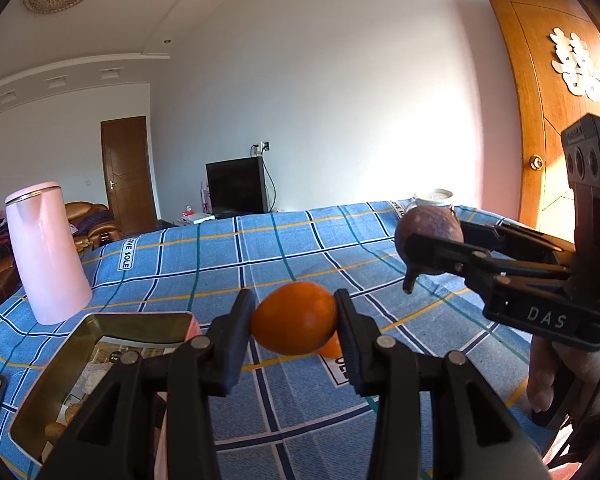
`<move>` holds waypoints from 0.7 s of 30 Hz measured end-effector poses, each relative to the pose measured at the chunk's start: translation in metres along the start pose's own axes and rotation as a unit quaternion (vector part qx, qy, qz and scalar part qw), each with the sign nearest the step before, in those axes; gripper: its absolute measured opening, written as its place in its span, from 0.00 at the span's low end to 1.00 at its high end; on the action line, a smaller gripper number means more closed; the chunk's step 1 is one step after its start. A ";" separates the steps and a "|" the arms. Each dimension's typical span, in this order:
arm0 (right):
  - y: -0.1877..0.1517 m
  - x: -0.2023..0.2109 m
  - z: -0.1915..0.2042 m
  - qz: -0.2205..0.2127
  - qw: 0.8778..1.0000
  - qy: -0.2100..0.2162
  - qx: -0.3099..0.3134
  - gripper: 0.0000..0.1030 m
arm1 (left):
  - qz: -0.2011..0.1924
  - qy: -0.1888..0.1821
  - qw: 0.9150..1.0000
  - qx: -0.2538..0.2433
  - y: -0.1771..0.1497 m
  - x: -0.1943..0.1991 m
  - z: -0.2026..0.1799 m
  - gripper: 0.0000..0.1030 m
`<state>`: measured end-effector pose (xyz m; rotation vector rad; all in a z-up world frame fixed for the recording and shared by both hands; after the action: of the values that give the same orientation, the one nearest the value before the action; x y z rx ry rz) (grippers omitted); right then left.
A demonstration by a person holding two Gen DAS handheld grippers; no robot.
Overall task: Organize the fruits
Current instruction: 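Carry the orange and purple fruit over the tin box and open both grippers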
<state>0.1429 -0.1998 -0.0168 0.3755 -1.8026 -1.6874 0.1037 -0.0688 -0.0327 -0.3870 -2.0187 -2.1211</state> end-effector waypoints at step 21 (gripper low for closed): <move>0.038 -0.068 0.073 0.064 0.994 0.090 0.027 0.49 | 0.011 0.056 0.995 0.081 0.017 0.016 0.123 0.41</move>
<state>0.1571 -0.0962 0.0043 0.4130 -1.7047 -1.4714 0.1008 0.0534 -0.0067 -0.2577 -2.0914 -1.9033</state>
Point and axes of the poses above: each gripper's, at about its wrist camera, not at the fingertips, and x roughly against the way its jaws point, z to its left, y to its top, the point moved 5 cm from there along -x, roughly the way its jaws point, and after that the axes turned 1 degree about x, right-handed, at the moved point
